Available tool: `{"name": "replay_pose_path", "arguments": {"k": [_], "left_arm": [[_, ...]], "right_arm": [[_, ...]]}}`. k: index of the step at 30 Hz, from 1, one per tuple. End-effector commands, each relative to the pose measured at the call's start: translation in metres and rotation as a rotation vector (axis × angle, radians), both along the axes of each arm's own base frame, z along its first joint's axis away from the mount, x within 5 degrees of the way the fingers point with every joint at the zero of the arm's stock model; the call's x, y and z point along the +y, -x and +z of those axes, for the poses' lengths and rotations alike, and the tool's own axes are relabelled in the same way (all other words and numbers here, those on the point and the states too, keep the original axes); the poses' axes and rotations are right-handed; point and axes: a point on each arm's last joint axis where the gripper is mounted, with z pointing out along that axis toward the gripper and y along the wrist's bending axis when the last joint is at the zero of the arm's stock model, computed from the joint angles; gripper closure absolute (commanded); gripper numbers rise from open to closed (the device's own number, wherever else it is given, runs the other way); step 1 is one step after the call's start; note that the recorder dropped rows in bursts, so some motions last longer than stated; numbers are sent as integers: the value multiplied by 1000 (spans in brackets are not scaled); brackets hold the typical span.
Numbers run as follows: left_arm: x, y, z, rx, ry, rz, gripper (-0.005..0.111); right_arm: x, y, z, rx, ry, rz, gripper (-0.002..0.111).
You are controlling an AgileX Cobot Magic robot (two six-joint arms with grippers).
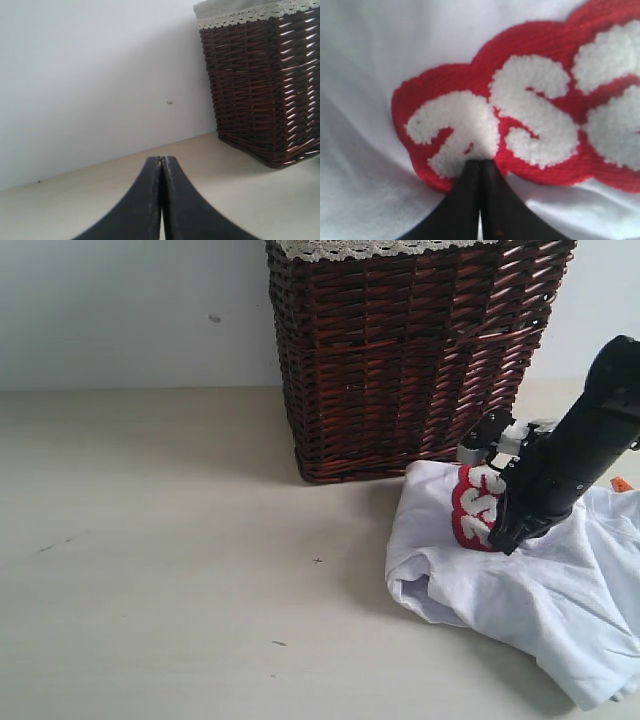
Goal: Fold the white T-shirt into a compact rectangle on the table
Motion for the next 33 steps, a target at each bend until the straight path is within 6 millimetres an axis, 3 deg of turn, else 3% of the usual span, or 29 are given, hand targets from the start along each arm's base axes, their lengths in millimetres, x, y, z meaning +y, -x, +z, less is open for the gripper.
{"name": "replay_pose_path", "arguments": {"k": [1, 5, 13, 16, 21, 23, 26, 30, 33], "left_arm": [[0, 0, 1, -10, 6, 5, 107], [0, 0, 1, -10, 6, 5, 107], [0, 0, 1, -10, 6, 5, 107], [0, 0, 1, -10, 6, 5, 107], [0, 0, 1, -10, 6, 5, 107], [0, 0, 1, -10, 6, 5, 107], [0, 0, 1, -10, 6, 5, 107], [0, 0, 1, -10, 6, 5, 107], [0, 0, 1, -10, 6, 5, 107]], "right_arm": [[28, 19, -24, 137, -15, 185, 108], [50, 34, -24, 207, -41, 351, 108], [66, 29, -16, 115, -81, 303, 108], [66, 28, 6, 53, -87, 294, 108], [65, 29, 71, -157, -104, 294, 108], [63, 35, 98, -231, -116, 282, 108], [62, 54, 126, -202, -154, 294, 108], [61, 82, 137, 9, -209, 403, 108], [62, 87, 120, 100, -228, 433, 108]]}}
